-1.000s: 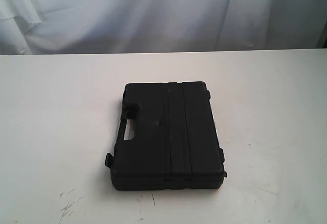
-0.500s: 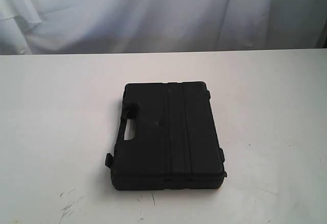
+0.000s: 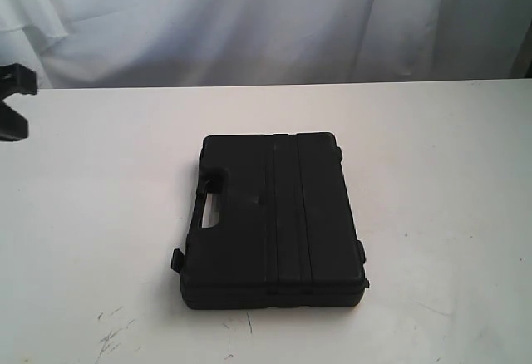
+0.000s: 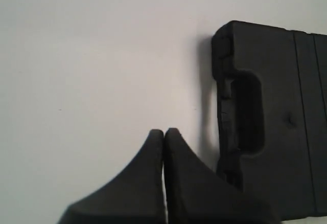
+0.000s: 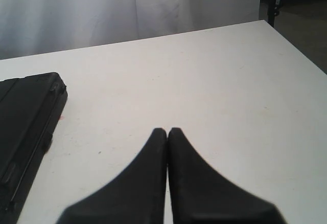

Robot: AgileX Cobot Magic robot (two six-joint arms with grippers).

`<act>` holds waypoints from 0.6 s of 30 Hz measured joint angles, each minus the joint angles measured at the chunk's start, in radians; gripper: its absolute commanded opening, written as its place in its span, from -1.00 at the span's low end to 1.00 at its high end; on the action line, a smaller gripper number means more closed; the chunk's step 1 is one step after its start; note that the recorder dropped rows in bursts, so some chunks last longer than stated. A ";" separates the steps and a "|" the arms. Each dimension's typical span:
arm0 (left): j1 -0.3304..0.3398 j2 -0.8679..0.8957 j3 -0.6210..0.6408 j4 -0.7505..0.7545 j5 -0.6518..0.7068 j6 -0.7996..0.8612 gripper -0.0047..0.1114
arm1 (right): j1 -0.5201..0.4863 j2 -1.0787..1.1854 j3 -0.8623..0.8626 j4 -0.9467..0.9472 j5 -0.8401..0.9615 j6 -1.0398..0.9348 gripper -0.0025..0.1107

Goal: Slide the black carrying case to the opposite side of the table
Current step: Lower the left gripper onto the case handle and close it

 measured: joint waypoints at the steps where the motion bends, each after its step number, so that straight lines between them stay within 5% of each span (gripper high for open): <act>1: -0.019 0.032 -0.028 0.000 0.013 0.000 -0.92 | 0.000 0.000 0.000 0.000 0.000 0.000 -0.96; 10: -0.233 0.339 -0.207 0.068 0.071 -0.081 -0.84 | 0.000 0.000 0.000 0.000 0.000 0.000 -0.96; 18: -0.294 0.535 -0.311 0.083 0.073 -0.112 -0.26 | 0.000 0.000 0.000 0.000 0.000 0.000 -0.96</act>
